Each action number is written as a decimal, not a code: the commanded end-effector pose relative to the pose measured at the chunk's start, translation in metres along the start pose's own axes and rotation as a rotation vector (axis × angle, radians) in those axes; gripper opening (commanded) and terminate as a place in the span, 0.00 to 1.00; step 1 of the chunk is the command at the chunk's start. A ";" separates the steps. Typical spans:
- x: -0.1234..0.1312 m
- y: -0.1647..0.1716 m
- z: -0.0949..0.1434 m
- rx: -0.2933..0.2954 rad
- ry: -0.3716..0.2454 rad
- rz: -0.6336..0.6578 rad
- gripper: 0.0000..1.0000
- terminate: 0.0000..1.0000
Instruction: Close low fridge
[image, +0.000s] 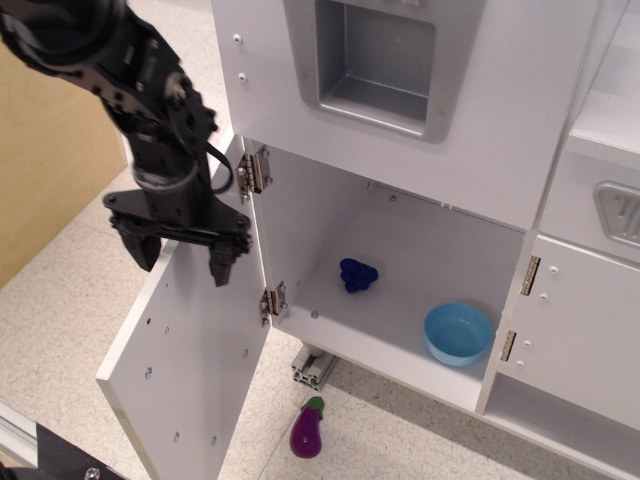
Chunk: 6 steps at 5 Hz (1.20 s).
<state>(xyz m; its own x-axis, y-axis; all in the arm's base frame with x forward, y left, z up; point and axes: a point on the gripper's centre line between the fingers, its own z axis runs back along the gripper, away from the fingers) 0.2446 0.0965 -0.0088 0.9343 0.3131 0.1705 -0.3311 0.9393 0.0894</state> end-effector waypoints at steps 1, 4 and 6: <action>0.009 -0.030 0.009 -0.037 0.009 0.031 1.00 0.00; 0.010 -0.083 0.033 -0.052 0.002 0.083 1.00 0.00; 0.002 -0.087 0.076 -0.093 -0.062 0.077 1.00 0.00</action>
<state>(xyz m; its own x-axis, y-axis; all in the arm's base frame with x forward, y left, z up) 0.2617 0.0031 0.0496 0.9023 0.3853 0.1933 -0.3913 0.9202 -0.0073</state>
